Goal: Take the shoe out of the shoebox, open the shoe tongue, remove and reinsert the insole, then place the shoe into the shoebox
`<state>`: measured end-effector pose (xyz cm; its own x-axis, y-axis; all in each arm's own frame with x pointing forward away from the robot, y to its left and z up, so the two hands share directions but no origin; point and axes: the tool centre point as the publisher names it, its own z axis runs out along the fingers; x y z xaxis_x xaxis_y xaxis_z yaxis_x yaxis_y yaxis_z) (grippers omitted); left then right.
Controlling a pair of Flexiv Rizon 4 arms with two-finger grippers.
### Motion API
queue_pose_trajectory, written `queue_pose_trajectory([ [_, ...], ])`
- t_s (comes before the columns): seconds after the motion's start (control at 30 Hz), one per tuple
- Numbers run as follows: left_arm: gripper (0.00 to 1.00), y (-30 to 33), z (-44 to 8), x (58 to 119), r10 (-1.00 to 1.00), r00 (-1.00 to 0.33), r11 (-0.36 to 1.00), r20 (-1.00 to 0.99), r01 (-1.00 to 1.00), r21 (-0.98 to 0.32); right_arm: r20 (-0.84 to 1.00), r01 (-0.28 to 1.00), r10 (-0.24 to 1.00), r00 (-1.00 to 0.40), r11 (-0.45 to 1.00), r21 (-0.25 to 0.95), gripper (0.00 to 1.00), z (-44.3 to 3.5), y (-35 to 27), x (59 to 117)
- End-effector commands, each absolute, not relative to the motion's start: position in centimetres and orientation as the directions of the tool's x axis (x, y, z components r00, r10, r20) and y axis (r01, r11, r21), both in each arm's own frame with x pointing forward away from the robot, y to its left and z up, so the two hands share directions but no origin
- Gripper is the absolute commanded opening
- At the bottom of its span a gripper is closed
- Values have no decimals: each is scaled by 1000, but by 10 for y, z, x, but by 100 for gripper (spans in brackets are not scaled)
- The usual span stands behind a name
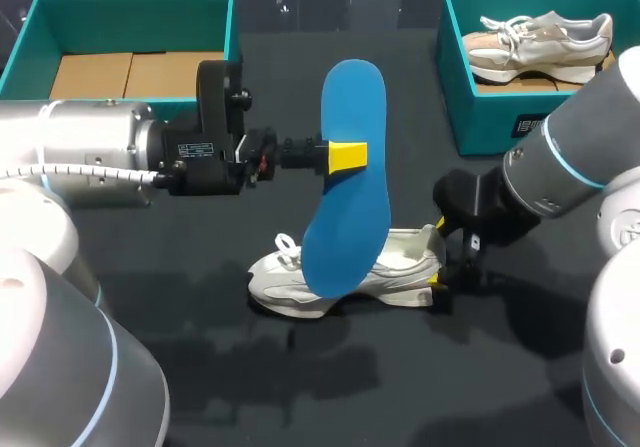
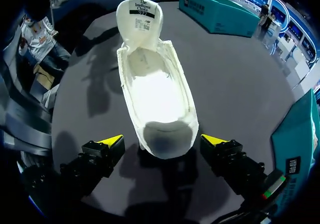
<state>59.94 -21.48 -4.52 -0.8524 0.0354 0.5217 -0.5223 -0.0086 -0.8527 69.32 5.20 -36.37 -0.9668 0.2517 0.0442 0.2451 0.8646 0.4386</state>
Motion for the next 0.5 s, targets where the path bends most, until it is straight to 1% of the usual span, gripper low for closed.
queue_pose_trajectory([
  [0.03,0,-216,-46,598,35,-852,-12,522,-522,-853,24,249,249,-968,952,176,100,-349,54,691],
  [0.07,0,-216,-46,598,35,-852,-12,522,-522,-853,24,234,233,-972,963,133,100,-345,55,692],
  [0.13,0,-216,-46,598,35,-852,-12,522,-522,-853,29,212,211,-977,973,90,100,-342,56,692],
  [0.2,0,-216,-46,598,35,-852,-12,522,-522,-853,31,201,200,-979,980,10,100,-342,60,693],
  [0.33,0,-216,-46,598,35,-852,-12,522,-522,-853,39,179,181,-983,982,-61,100,-343,65,691],
  [0.5,0,-216,-46,598,35,-852,-12,522,-522,-853,37,173,176,-984,982,-71,100,-346,64,692],
])
